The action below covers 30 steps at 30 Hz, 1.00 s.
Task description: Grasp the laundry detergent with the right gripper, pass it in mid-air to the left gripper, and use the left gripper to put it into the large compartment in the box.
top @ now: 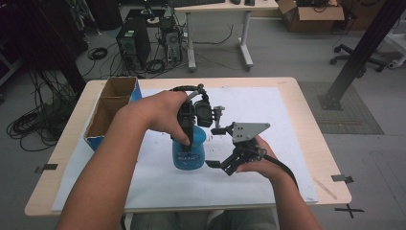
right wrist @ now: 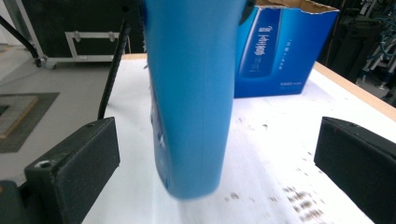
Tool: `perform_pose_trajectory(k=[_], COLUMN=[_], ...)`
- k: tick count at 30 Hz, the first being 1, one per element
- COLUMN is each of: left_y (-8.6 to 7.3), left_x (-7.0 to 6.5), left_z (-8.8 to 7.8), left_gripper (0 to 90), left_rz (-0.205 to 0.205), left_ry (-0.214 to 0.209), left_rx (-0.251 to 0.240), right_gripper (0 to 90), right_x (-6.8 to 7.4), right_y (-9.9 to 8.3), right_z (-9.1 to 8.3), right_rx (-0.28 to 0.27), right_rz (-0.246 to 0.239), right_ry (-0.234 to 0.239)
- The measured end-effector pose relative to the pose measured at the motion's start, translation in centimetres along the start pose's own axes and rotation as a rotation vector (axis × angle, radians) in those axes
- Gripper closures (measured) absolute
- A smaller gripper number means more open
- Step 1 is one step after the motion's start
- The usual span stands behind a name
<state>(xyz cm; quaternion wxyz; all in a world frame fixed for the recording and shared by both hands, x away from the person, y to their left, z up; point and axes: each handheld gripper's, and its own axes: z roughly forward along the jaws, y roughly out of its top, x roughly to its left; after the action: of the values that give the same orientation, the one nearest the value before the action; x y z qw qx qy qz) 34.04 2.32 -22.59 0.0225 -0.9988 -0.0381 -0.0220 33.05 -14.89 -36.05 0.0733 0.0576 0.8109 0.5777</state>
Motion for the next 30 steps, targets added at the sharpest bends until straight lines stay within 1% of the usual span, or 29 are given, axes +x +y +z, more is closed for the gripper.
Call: perform_pose_trajectory(k=[3, 4, 5, 6, 7, 8, 9, 10, 11, 12, 13, 14, 15, 16, 17, 18, 19, 21, 22, 23, 27, 30], left_y=[-0.1, -0.2, -0.3, -0.3, -0.4, -0.4, -0.4, -0.4, -0.5, -0.5, -0.6, -0.6, -0.7, -0.7, -0.8, -0.8, -0.9, -0.9, -0.9, -1.0, -1.1, -1.2], left_x=[0.1, 0.2, 0.2, 0.2, 0.3, 0.4, 0.4, 0.5, 0.6, 0.6, 0.7, 0.7, 0.8, 0.8, 0.9, 0.9, 1.0, 1.0, 1.0, 1.1, 1.2, 1.3], left_z=[-0.1, -0.1, -0.2, -0.2, -0.3, -0.4, -0.4, -0.4, -0.5, -0.5, -0.4, -0.4, -0.4, -0.4, -0.4, -0.4, -0.4, -0.4, -0.4, -0.4, -0.4, -0.5], left_gripper=[38.2, 38.2, 38.2, 38.2, 38.1, 38.2, 38.2, 38.2, 38.2, 38.2, 38.2, 38.2, 38.2, 38.2, 38.2, 38.2, 38.2, 38.2, 38.2, 38.2, 38.2, 38.2], left_rz=[-0.003, -0.011, -0.016, -0.016, -0.027, -0.027, -0.027, -0.031, -0.041, -0.041, -0.050, -0.050, -0.067, -0.067, -0.075, -0.075, -0.077, -0.086, -0.086, -0.091, -0.106, -0.125], left_ry=[-0.001, 0.001, 0.001, 0.001, 0.003, 0.007, 0.007, 0.010, 0.010, 0.010, 0.011, 0.011, 0.009, 0.009, 0.007, 0.007, 0.005, 0.004, 0.004, 0.006, 0.002, 0.005], left_rx=[-0.004, -0.010, -0.008, -0.008, 0.005, 0.009, 0.009, 0.013, 0.028, 0.028, 0.032, 0.032, 0.029, 0.029, 0.024, 0.024, 0.021, 0.014, 0.014, 0.009, 0.001, 0.013], right_gripper=[0.3, 0.4, 0.4, 0.4, 0.5, 0.4, 0.4, 0.4, 0.5, 0.5, 0.6, 0.5, 0.5, 0.5, 0.5, 0.5, 0.6, 0.6, 0.6, 1.0, 1.0, 1.0], right_x=[-0.2, -0.4, -0.6, -0.6, -0.7, -0.9, -0.9, -0.9, -1.1, -1.1, -1.2, -1.3, -1.3, -1.3, -1.5, -1.5, -1.8, -2.0, -2.0, -2.2, -2.7, -3.0], right_y=[0.1, 0.2, 0.3, 0.3, 0.4, 0.5, 0.5, 0.7, 0.9, 0.9, 1.2, 1.3, 1.3, 1.3, 1.3, 1.3, 1.2, 0.9, 0.9, 0.7, 0.5, 0.4], right_z=[-1.3, -2.2, -2.6, -2.6, -3.4, -3.8, -3.8, -4.2, -4.8, -4.8, -5.4, -5.6, -5.7, -5.7, -5.9, -5.9, -5.9, -5.8, -5.8, -5.7, -5.6, -5.7], right_rx=[0.031, 0.056, 0.076, 0.076, 0.109, 0.126, 0.126, 0.140, 0.161, 0.161, 0.180, 0.189, 0.197, 0.197, 0.228, 0.228, 0.253, 0.275, 0.275, 0.291, 0.317, 0.332], right_rz=[-0.013, -0.030, -0.049, -0.049, -0.061, -0.071, -0.071, -0.073, -0.081, -0.081, -0.087, -0.092, -0.096, -0.096, -0.100, -0.100, -0.101, -0.103, -0.103, -0.099, -0.096, -0.096], right_ry=[-0.016, -0.022, -0.030, -0.030, -0.041, -0.047, -0.047, -0.051, -0.059, -0.059, -0.068, -0.070, -0.072, -0.072, -0.072, -0.072, -0.075, -0.073, -0.073, -0.075, -0.083, -0.086])
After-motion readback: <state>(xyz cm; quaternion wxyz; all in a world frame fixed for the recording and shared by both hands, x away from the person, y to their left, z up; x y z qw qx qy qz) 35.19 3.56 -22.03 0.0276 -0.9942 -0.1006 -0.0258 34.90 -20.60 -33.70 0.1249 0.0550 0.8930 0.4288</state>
